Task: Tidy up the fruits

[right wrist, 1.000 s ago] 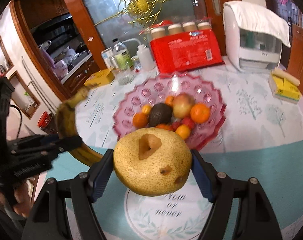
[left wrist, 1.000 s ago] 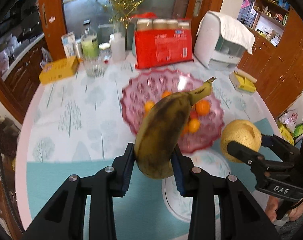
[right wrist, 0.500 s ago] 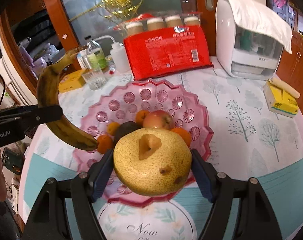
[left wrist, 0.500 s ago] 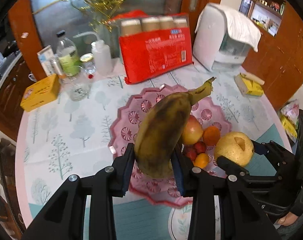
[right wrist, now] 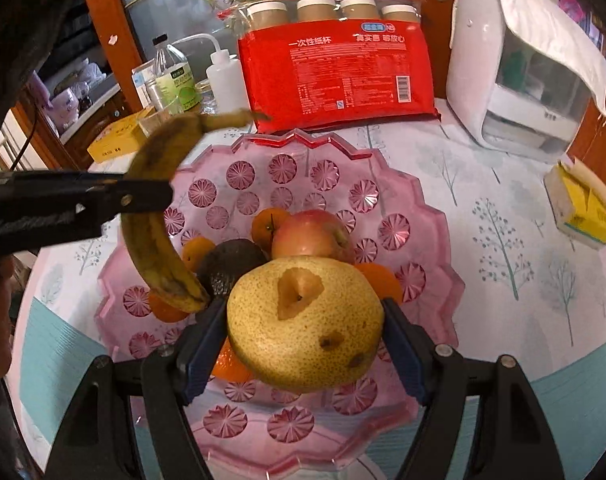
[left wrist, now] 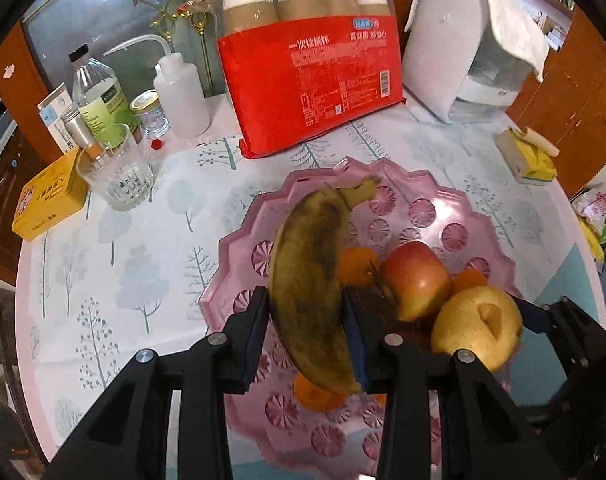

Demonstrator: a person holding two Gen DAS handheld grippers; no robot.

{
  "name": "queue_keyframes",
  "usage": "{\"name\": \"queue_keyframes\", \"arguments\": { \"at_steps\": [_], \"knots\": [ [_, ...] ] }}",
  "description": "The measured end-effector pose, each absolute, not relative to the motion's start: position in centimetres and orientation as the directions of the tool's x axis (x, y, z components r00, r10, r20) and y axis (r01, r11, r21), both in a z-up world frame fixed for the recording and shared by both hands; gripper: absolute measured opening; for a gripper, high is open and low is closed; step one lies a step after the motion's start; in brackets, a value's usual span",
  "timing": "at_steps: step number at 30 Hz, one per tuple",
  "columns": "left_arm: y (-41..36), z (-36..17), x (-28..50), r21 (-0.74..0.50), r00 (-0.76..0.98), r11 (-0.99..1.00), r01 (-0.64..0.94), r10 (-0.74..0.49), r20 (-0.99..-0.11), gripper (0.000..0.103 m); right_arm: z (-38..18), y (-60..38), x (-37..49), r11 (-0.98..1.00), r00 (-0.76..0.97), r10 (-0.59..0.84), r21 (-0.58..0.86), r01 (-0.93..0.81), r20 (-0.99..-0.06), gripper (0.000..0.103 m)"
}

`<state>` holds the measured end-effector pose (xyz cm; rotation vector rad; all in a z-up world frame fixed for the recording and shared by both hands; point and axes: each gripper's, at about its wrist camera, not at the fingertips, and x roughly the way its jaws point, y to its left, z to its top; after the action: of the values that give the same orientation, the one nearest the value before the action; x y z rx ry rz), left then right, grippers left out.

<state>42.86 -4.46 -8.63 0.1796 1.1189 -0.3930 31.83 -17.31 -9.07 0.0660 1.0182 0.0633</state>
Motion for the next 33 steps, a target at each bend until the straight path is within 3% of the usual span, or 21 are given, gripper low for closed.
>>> {"name": "queue_keyframes", "arguments": {
  "at_steps": [5,7,9,10,16,20,25,30,33],
  "knots": [
    [-5.4,-10.2,43.6,-0.054,0.362,0.913,0.405,-0.214,-0.907,0.037,-9.1,-16.9,31.8,0.998,0.536,0.062,0.052,-0.034,-0.842,0.077],
    [-5.7,-10.5,43.7,-0.066,0.352,0.912,0.405,-0.222,-0.909,0.045,-9.1,-16.9,31.7,0.997,0.541,0.072,0.061,-0.038,-0.838,0.077],
    [-5.7,-10.5,43.6,-0.073,0.358,0.915,0.396,-0.227,-0.906,0.062,-8.9,-17.0,31.4,0.997,0.555,0.077,0.069,-0.036,-0.828,0.077],
    [-5.6,-10.3,43.5,-0.072,0.366,0.917,0.393,-0.228,-0.902,0.064,-8.6,-17.1,31.3,0.997,0.570,0.078,0.071,-0.034,-0.818,0.077],
    [-5.4,-8.7,42.4,-0.061,0.399,0.917,0.394,-0.230,-0.888,0.066,-6.6,-17.2,31.0,0.997,0.624,0.071,0.066,-0.031,-0.778,0.077],
    [-4.8,-7.3,41.2,-0.057,0.429,0.923,0.380,-0.231,-0.873,0.074,-6.0,-17.2,30.8,0.998,0.634,0.062,0.058,-0.027,-0.771,0.077],
    [-3.8,-5.7,39.5,-0.067,0.446,0.928,0.366,-0.238,-0.863,0.075,-5.4,-17.5,30.3,0.998,0.637,0.061,0.068,-0.013,-0.768,0.077],
    [-3.0,-3.9,37.3,-0.052,0.479,0.938,0.343,-0.222,-0.850,0.086,-4.2,-17.7,29.2,0.996,0.648,0.070,0.085,-0.008,-0.758,0.077],
    [-2.3,-2.9,35.8,-0.059,0.487,0.944,0.326,-0.221,-0.845,0.087,-3.5,-17.5,28.2,0.997,0.657,0.067,0.078,-0.013,-0.751,0.077]
  ]
}}
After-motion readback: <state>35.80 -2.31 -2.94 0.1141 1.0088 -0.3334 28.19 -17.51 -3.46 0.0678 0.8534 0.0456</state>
